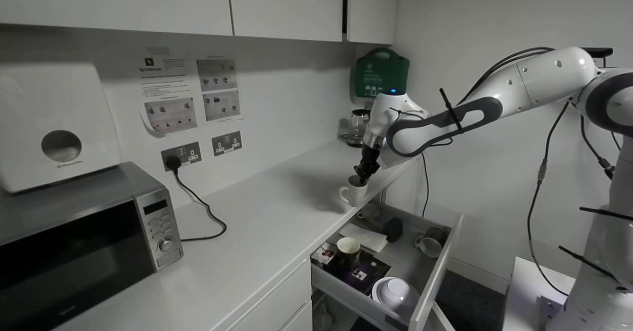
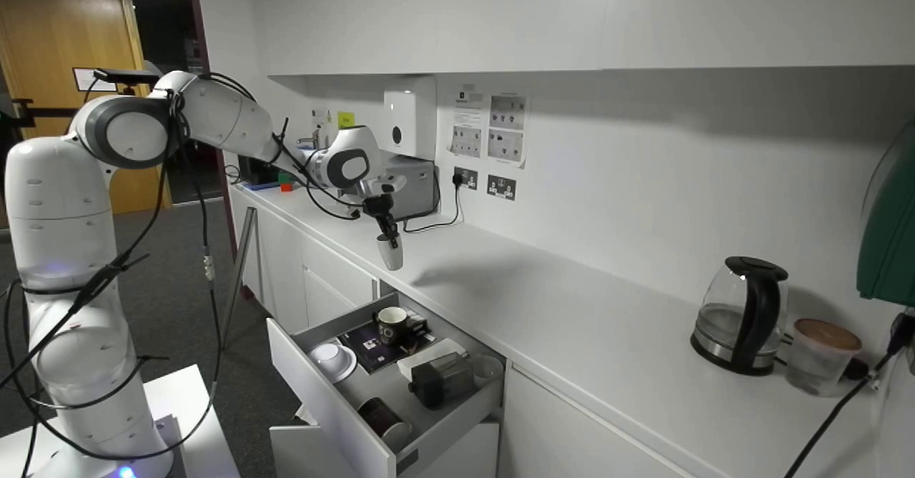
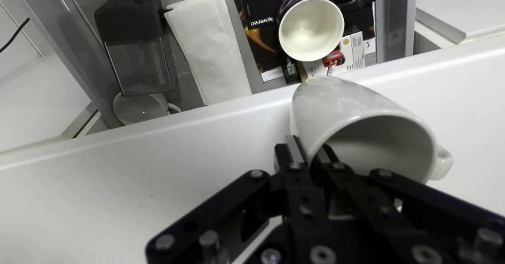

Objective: Remove the white and mug and the black mugs from the drawer, push the drawer closed, close the open bottom cabinet

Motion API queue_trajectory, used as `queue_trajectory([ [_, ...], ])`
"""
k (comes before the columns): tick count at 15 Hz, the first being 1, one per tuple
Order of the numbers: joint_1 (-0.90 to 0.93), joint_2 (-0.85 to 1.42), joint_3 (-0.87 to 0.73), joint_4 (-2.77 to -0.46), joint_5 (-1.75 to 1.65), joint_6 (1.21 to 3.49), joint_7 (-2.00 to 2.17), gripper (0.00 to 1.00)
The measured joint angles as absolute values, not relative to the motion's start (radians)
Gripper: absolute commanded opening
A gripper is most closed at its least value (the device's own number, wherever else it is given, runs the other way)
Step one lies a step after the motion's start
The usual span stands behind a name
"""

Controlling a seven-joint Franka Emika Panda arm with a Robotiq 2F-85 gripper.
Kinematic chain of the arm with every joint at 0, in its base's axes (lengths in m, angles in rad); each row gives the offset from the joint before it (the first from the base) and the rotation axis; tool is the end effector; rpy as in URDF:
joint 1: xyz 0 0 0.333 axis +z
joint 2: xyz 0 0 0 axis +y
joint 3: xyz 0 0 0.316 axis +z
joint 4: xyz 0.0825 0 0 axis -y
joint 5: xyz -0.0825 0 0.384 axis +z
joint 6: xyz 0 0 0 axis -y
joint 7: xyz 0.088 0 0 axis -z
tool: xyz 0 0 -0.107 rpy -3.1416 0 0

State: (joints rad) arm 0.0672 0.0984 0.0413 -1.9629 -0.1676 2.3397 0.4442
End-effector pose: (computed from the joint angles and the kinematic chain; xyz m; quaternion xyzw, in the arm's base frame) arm 0.6016 0.0623 0.4528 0.9813 -0.1167 0.1511 0.0254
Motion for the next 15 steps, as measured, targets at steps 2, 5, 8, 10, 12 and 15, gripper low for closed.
queue_trajectory([
  [2,0.067,0.098,0.041,-1.963,-0.168,2.340,0.444,0.08],
  [5,0.067,0.098,0.041,-1.963,-0.168,2.340,0.444,0.08],
  [8,0.067,0.098,0.041,-1.963,-0.168,2.340,0.444,0.08],
  [10,0.067,0.098,0.041,-1.963,-0.168,2.340,0.444,0.08],
  [12,0.067,0.098,0.041,-1.963,-0.168,2.340,0.444,0.02],
  [15,0.068,0.104,0.041,-1.968,-0.168,2.340,0.444,0.02],
])
